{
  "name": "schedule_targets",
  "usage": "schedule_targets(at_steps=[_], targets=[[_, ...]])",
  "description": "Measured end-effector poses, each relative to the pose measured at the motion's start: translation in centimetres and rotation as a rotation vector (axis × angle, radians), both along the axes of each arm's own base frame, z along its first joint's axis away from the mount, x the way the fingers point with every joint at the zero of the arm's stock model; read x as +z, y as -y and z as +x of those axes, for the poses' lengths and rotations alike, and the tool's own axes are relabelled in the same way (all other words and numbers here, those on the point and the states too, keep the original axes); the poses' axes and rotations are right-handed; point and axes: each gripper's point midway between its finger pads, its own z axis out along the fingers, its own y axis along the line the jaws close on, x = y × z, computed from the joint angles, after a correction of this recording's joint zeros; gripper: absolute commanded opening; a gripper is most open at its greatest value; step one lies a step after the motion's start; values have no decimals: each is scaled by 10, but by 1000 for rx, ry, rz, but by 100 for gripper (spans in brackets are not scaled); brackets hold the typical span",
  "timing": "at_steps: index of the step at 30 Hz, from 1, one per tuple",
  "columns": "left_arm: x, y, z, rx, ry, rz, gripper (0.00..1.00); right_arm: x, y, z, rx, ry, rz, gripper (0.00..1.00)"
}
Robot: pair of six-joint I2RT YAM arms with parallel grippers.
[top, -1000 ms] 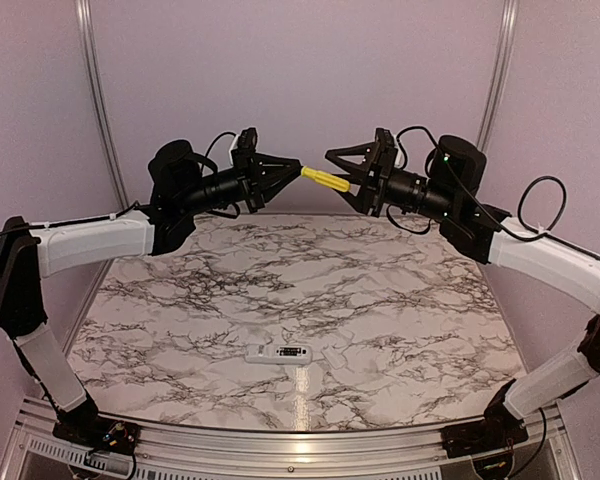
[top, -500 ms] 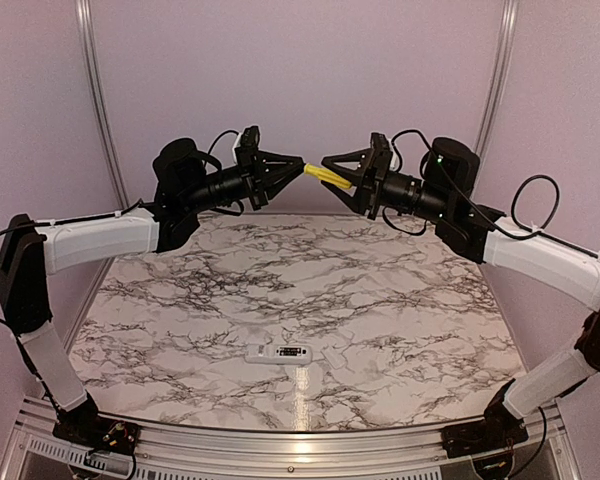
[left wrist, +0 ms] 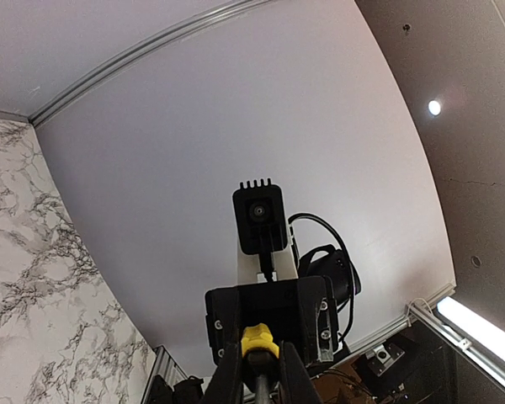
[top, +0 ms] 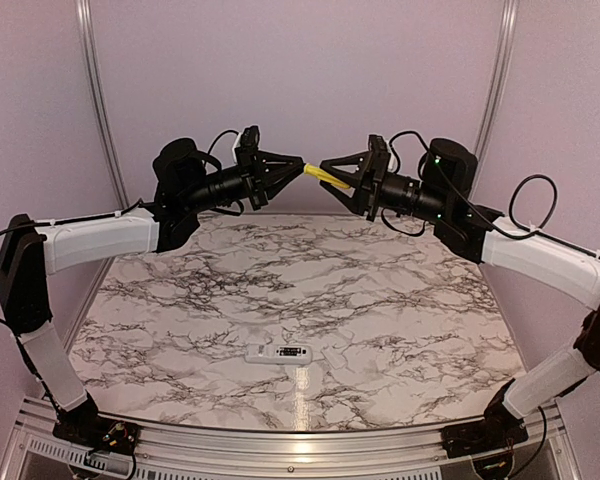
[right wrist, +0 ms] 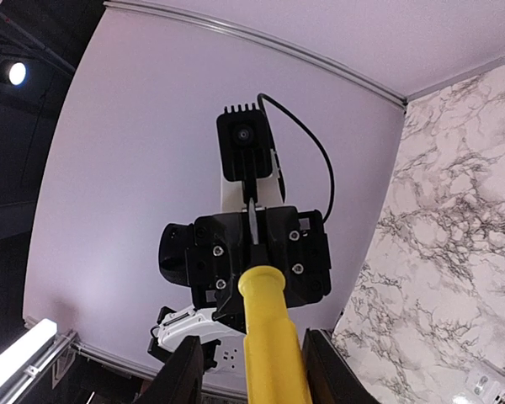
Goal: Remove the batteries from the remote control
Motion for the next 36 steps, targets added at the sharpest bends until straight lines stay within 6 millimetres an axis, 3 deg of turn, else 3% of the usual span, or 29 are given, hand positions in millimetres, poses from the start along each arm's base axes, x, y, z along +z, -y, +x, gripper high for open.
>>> schedule_targets(at_steps=[23,36], targets=[[-1,4,-3,-7,5,3,0,-1,-5,2,16,0,-6,32],[-1,4,-3,-4,7,1,0,-4,-6,3,18,-7,-11,6]])
